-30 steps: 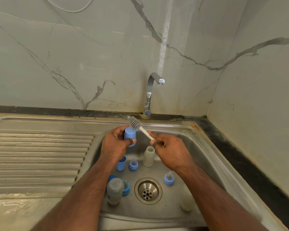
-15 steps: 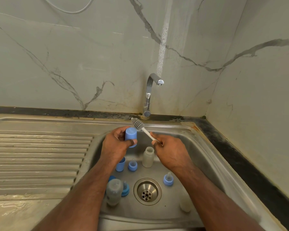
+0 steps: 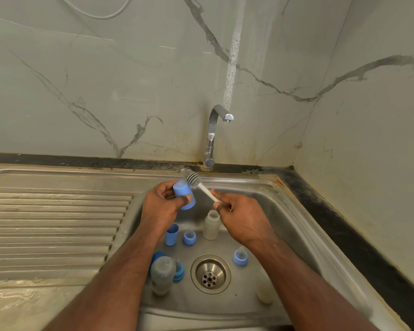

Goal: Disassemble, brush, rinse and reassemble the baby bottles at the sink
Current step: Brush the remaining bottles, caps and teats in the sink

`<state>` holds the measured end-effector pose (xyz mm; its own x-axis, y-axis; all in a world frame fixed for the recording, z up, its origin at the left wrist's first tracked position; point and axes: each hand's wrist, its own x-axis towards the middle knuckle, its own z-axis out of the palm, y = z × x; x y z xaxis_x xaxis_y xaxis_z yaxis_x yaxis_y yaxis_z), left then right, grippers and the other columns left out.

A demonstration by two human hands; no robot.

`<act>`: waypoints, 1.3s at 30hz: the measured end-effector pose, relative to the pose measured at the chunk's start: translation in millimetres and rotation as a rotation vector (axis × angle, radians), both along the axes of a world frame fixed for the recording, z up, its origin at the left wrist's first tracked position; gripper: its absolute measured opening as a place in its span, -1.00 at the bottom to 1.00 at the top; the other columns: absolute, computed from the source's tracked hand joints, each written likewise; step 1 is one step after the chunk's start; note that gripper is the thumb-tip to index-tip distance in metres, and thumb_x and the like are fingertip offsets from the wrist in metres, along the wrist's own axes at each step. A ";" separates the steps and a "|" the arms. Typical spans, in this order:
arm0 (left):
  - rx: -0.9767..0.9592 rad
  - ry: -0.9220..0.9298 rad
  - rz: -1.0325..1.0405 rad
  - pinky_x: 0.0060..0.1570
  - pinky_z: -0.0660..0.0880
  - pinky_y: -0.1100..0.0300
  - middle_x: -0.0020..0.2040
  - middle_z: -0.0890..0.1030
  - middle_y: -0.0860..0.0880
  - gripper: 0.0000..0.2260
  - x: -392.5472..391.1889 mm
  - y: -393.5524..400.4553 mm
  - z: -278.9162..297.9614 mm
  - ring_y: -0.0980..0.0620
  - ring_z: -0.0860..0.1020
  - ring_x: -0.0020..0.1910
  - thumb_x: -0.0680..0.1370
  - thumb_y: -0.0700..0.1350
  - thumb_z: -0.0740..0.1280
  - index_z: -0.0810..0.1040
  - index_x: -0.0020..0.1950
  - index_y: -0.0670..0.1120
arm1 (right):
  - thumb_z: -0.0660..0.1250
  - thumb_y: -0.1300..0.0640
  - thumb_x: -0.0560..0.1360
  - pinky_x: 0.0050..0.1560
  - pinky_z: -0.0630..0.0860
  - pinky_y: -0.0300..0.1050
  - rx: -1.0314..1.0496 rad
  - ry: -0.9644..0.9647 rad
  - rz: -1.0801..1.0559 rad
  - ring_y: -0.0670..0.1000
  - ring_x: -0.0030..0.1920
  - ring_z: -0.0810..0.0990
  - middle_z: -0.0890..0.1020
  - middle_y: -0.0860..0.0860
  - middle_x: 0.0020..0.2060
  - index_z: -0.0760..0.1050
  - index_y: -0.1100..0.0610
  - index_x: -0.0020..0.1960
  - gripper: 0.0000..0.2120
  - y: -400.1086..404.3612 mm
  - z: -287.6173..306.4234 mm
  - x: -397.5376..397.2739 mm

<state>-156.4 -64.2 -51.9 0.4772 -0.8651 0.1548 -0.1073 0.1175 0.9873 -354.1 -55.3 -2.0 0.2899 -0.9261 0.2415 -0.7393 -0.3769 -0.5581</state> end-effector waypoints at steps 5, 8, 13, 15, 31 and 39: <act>-0.027 -0.041 -0.068 0.16 0.60 0.10 0.04 0.72 0.03 -0.61 -1.1 0.3 0.1 0.07 0.67 0.06 0.42 -0.34 0.55 0.62 0.19 -0.08 | 0.27 -0.05 0.63 -0.33 0.36 -0.40 0.010 -0.049 0.056 -0.22 -0.36 0.50 0.51 -0.26 -0.32 0.43 -0.25 0.41 -0.64 6.5 -0.3 1.9; -0.023 -0.107 -0.102 0.11 0.57 0.25 0.05 0.67 0.11 -0.55 -3.7 3.9 2.5 0.19 0.63 0.04 0.42 -0.39 0.52 0.58 0.20 0.00 | 0.23 -0.05 0.65 -0.30 0.36 -0.34 0.010 -0.004 -0.017 -0.17 -0.34 0.47 0.48 -0.21 -0.33 0.41 -0.21 0.45 -0.63 -1.1 0.7 -0.7; -0.041 -0.205 -0.039 0.25 0.52 0.11 0.11 0.64 0.16 -0.52 -3.8 1.6 1.1 0.12 0.59 0.17 0.41 -0.30 0.57 0.52 0.11 0.17 | 0.29 -0.03 0.63 -0.26 0.41 -0.34 0.035 -0.159 -0.016 -0.16 -0.32 0.52 0.53 -0.17 -0.34 0.46 -0.20 0.41 -0.64 -0.2 3.0 -8.1; -0.057 -0.264 -0.011 0.22 0.49 0.15 0.08 0.61 0.19 -0.55 -3.9 2.3 2.0 0.12 0.56 0.18 0.41 -0.27 0.58 0.52 0.14 0.13 | 0.30 -0.03 0.62 -0.25 0.46 -0.33 0.041 -0.203 -0.026 -0.13 -0.24 0.58 0.58 -0.15 -0.29 0.46 -0.19 0.42 -0.63 -1.0 3.2 -8.4; -0.062 -0.150 0.016 0.25 0.56 -0.07 0.19 0.67 0.07 -0.56 -1.2 -0.6 0.9 0.09 0.61 0.16 0.41 -0.16 0.60 0.62 0.26 0.02 | 0.28 -0.04 0.63 -0.21 0.36 -0.37 0.000 -0.041 0.039 -0.21 -0.32 0.46 0.55 -0.24 -0.21 0.46 -0.21 0.41 -0.64 5.8 0.6 0.3; -0.111 -0.075 0.021 0.23 0.58 -0.02 0.11 0.66 0.15 -0.58 -0.1 3.2 3.3 0.07 0.59 0.23 0.40 -0.26 0.59 0.59 0.06 0.18 | 0.32 -0.02 0.61 -0.16 0.62 -0.12 0.145 -0.205 0.043 -0.03 -0.17 0.63 0.64 -0.13 -0.23 0.52 -0.20 0.36 -0.67 1.8 -3.1 1.0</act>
